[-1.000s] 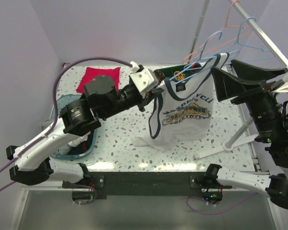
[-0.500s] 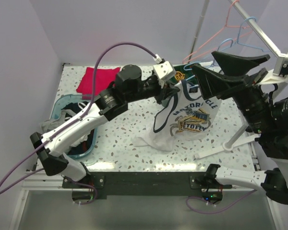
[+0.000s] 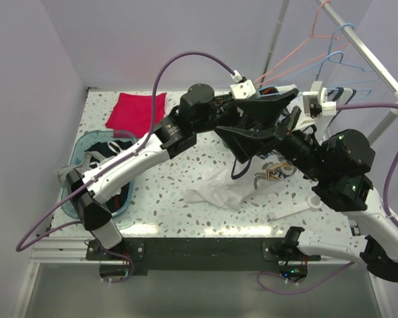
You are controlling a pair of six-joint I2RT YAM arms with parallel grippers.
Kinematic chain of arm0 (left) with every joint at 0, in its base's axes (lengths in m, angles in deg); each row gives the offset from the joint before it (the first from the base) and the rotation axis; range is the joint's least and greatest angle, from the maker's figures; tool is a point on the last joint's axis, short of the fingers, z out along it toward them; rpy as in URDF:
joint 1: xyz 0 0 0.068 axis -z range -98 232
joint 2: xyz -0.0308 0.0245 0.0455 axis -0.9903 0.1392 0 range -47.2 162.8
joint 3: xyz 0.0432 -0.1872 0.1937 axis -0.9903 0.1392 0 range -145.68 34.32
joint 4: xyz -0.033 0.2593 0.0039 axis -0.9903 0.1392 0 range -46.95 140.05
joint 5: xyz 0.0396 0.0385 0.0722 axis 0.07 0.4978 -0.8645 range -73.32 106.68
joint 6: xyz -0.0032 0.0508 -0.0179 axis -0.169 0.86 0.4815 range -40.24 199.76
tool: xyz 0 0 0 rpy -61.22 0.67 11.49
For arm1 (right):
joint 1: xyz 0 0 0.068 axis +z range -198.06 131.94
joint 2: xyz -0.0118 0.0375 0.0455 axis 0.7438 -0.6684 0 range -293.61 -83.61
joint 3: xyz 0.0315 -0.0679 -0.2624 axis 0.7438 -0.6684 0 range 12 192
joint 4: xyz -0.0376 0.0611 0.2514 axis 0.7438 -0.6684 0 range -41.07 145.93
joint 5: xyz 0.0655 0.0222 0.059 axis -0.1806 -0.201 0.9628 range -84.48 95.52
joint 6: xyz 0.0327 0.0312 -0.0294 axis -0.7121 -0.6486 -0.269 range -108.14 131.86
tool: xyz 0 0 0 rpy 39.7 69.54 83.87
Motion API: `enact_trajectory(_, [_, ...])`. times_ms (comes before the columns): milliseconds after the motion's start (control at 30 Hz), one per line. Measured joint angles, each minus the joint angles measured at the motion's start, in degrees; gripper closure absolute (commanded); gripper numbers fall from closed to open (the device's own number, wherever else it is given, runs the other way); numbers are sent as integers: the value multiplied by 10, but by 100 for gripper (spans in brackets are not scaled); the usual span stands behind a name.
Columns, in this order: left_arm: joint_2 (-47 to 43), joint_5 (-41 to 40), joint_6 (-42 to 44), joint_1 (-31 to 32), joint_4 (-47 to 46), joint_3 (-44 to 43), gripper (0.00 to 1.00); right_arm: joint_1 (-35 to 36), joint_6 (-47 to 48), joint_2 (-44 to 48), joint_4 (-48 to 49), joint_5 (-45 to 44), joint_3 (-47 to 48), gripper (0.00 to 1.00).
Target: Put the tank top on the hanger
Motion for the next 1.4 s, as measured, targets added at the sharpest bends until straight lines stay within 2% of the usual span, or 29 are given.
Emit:
enact_trajectory(300, [3, 10, 2, -12, -20, 0, 100, 0, -18, 112, 4, 21, -46, 2])
enact_trajectory(533, [7, 14, 5, -19, -22, -10, 100, 0, -24, 141, -32, 39, -65, 2])
enact_trajectory(700, [24, 17, 17, -19, -9, -49, 100, 0, -29, 139, -79, 69, -119, 2])
enact_trajectory(1000, [76, 31, 36, -20, 29, -139, 100, 0, -55, 123, -96, 111, -261, 2])
enact_trajectory(1400, [193, 57, 38, -20, 76, -284, 100, 0, -63, 118, -102, 118, -317, 2])
